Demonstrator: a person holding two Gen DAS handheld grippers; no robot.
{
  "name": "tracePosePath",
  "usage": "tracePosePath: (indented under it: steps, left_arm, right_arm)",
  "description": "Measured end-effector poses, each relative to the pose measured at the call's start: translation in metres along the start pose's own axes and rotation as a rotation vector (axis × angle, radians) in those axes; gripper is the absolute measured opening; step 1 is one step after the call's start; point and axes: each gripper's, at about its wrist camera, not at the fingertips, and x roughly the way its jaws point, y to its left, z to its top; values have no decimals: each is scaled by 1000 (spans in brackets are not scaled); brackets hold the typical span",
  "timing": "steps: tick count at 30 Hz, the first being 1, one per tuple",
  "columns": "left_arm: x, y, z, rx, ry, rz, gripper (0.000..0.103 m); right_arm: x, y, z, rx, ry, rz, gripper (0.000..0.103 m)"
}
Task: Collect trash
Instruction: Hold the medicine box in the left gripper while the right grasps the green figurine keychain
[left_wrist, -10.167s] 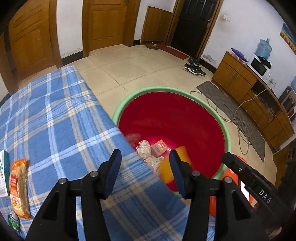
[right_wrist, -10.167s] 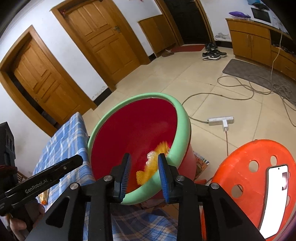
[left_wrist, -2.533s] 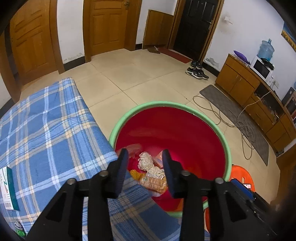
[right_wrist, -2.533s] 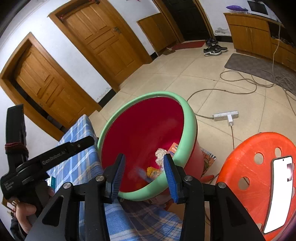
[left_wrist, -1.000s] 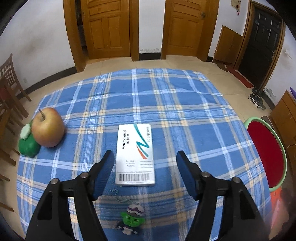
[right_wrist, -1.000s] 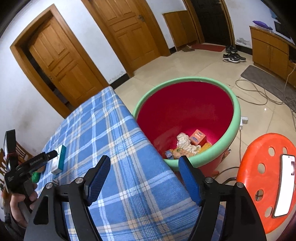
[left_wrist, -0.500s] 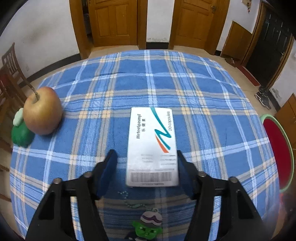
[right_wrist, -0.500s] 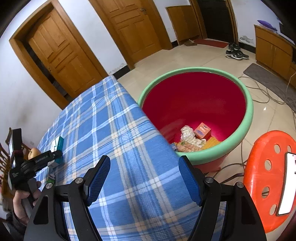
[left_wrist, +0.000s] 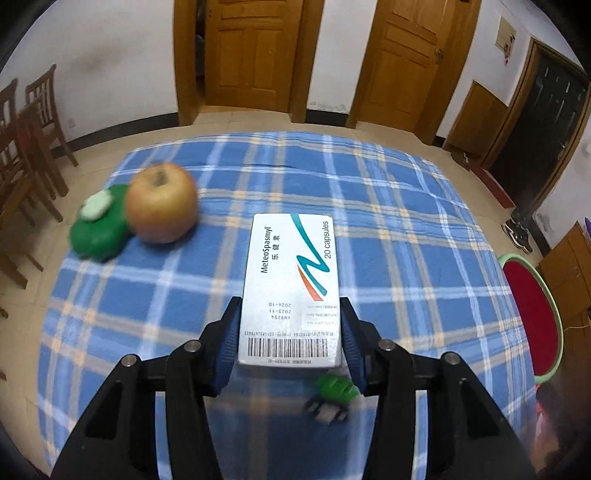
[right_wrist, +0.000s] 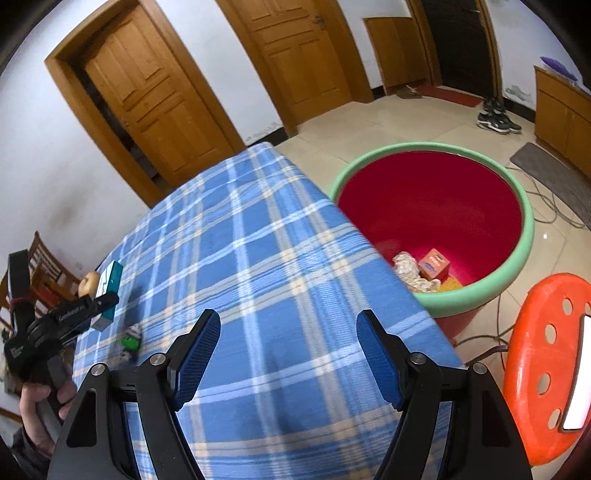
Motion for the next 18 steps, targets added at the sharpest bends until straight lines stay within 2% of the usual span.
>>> tracePosePath:
  steps: [4, 18]
  left_arm:
    - [-13, 20, -13, -32, 16, -20, 50]
    - [-49, 76, -41, -55, -34, 48, 50]
  right_arm:
    - [-2, 15, -6, -31, 8, 22, 77]
    - [7, 81, -22, -150, 41, 79, 77]
